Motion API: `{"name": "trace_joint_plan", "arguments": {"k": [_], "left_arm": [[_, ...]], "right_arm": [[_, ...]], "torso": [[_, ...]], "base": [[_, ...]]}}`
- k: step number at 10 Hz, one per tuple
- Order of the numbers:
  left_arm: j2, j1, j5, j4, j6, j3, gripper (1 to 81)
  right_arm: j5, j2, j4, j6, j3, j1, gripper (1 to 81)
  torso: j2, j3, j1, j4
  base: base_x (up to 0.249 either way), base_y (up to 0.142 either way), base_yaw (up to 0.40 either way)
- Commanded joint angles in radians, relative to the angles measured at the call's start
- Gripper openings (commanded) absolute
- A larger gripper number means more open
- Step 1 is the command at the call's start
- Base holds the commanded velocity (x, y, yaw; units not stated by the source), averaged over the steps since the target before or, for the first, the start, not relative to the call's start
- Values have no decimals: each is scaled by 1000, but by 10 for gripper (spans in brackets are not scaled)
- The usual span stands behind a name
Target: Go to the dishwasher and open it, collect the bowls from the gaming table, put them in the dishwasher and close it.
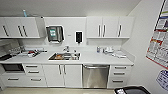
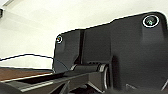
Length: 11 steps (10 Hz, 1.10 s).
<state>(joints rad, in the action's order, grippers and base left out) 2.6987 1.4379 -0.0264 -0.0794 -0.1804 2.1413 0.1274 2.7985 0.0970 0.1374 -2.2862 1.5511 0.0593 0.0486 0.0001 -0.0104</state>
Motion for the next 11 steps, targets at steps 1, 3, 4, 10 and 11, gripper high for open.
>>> {"name": "trace_joint_plan", "arguments": {"k": [1, 3, 4, 10, 11], "left_arm": [[-13, -61, -55, -8, -2, -15, 811], [-14, -60, -55, -8, -2, -15, 811], [-14, -60, -55, -8, -2, -15, 811], [-16, -60, -55, -8, -2, -15, 811], [-16, -61, -55, -8, -2, -15, 811]], "right_arm": [[-46, -9, 15, -6, 10, -51, 811], [-46, -9, 15, -6, 7, -51, 811], [-46, -8, 14, -6, 7, -50, 811], [-46, -8, 15, -6, 7, -51, 811], [-46, -8, 15, -6, 7, -50, 811]], "torso": [[0, 0, 0, 0], [0, 0, 0, 0], [0, 0, 0, 0], [0, 0, 0, 0], [0, 0, 0, 0]], "base": [[99, 0, 0], [99, 0, 0], [99, 0, 0], [99, 0, 0], [99, 0, 0]]}}
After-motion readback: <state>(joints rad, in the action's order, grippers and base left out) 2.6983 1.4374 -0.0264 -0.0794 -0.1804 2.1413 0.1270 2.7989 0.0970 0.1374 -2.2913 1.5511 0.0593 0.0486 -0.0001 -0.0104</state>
